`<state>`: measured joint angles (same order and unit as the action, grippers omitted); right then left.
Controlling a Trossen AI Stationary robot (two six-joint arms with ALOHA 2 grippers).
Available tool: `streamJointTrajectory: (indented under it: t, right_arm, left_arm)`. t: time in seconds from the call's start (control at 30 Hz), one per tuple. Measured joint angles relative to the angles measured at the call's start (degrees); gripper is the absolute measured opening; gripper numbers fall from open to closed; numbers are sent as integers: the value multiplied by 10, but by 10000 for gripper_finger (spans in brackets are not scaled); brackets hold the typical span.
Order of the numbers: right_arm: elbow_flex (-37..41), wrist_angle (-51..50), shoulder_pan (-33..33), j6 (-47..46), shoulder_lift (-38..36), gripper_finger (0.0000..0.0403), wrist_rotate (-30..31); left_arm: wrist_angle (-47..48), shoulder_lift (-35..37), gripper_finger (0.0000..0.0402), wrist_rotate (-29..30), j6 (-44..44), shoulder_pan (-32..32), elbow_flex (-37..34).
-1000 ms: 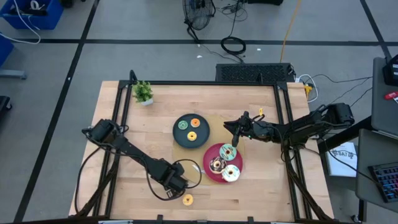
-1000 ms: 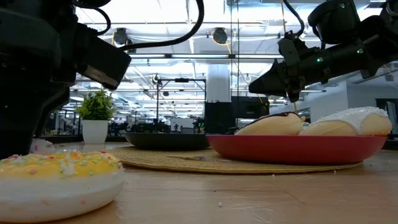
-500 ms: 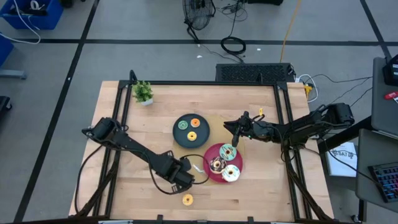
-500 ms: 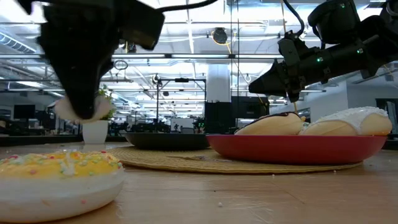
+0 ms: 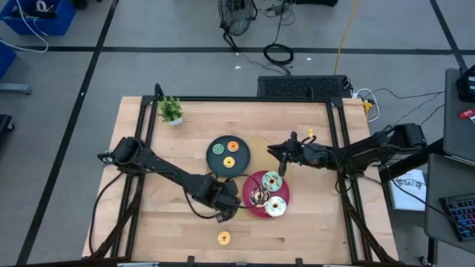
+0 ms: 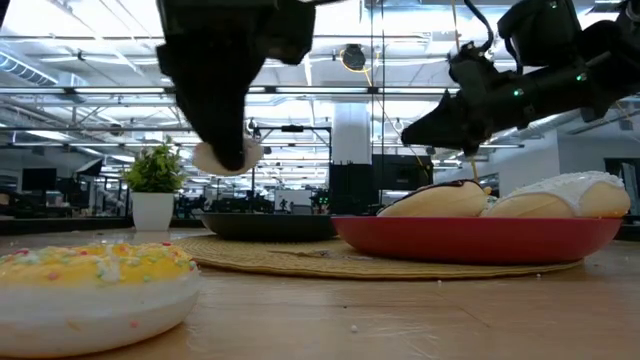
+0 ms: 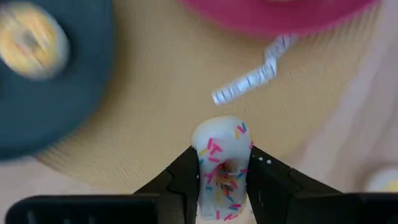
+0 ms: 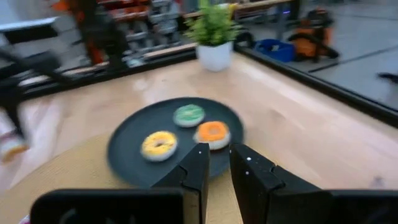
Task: Pick & Place donuts
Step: Put the small white doughnut on the blue plate
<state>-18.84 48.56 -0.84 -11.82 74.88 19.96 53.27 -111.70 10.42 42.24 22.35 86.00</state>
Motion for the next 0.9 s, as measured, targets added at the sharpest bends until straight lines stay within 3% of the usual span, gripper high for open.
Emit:
streamJointTrajectory:
  t: [0.2,0.33,0.57,0.73,0.9]
  right_arm:
    - [0,-123,0,17,-119,55,-83]
    - [15,-228,0,38,-219,55,-98]
    - [111,-235,9,48,-417,55,-95]
    - [136,-282,9,51,-530,55,-104]
    - [138,-339,9,54,-586,55,-111]
  left_arm:
    - [-8,11,116,155,-32,30,0]
    - [-3,38,116,210,-29,38,0]
    - [-7,115,116,303,-30,56,-5]
    - [-9,179,116,407,-30,72,-44]
    - [-44,253,115,468,-16,74,-129]
